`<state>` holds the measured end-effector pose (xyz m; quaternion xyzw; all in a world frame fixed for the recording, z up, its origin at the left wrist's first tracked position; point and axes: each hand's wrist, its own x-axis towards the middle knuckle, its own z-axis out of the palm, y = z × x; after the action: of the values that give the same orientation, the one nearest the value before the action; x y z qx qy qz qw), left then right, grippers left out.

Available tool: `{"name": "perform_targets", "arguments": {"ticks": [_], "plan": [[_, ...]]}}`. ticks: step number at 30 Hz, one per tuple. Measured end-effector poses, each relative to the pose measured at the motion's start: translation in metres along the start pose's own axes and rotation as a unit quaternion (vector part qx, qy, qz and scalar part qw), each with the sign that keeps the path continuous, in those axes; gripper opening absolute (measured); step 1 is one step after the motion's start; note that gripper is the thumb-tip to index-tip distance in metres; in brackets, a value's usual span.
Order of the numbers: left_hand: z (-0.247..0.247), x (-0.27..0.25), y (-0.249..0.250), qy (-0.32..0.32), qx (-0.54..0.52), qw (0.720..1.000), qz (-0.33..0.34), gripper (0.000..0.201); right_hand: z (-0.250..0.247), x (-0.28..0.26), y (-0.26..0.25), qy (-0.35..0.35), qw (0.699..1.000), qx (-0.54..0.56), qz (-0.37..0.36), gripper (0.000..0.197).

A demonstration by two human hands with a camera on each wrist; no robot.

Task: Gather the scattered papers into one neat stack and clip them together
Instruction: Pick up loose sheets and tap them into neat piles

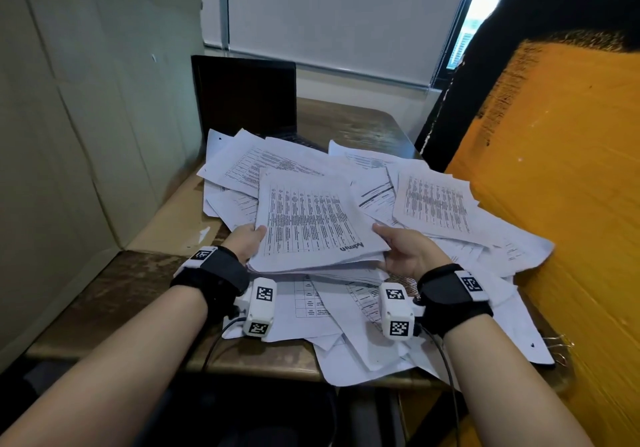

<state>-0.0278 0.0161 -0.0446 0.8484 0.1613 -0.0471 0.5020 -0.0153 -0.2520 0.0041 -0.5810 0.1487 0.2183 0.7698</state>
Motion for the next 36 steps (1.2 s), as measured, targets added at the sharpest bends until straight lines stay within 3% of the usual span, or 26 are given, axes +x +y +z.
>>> {"name": "perform_targets", "arguments": {"ticks": [9,12,16,19,26,28,30,32,34,36], "plan": [[-0.001,0.002,-0.001,0.003,0.007,1.0,0.005,0.03,0.0,0.004,0.004,-0.05,0.995,0.074,0.054,0.025],[0.0,0.002,-0.001,0.0,0.009,1.0,-0.001,0.03,0.0,0.006,0.004,-0.037,0.994,0.088,0.055,0.02],[0.0,0.004,-0.003,-0.007,0.007,1.0,-0.003,0.041,-0.002,0.007,0.002,-0.041,0.988,0.136,0.06,0.027],[-0.001,0.003,-0.001,-0.008,0.002,1.0,-0.003,0.035,0.0,0.006,0.003,-0.033,0.99,0.129,0.056,0.023],[-0.001,0.004,-0.002,-0.006,0.004,1.0,-0.011,0.039,0.003,0.006,0.001,0.05,0.997,-0.038,-0.038,0.013],[-0.001,0.003,-0.003,-0.008,-0.005,1.0,-0.016,0.035,0.003,0.003,0.002,0.081,0.982,-0.134,-0.104,0.009],[-0.001,0.004,-0.004,-0.011,-0.024,0.999,-0.018,0.035,0.0,-0.002,0.001,0.11,0.952,-0.233,-0.168,0.025],[-0.001,0.007,-0.005,-0.015,-0.054,0.998,-0.017,0.039,-0.001,-0.007,-0.002,0.121,0.927,-0.29,-0.205,0.028],[0.0,0.004,-0.004,-0.017,-0.074,0.997,-0.015,0.039,0.002,-0.011,-0.007,0.098,0.932,-0.286,-0.199,0.024],[0.0,0.001,-0.001,-0.013,-0.058,0.998,-0.01,0.033,0.006,-0.012,-0.011,0.05,0.962,-0.211,-0.166,0.022]]}}
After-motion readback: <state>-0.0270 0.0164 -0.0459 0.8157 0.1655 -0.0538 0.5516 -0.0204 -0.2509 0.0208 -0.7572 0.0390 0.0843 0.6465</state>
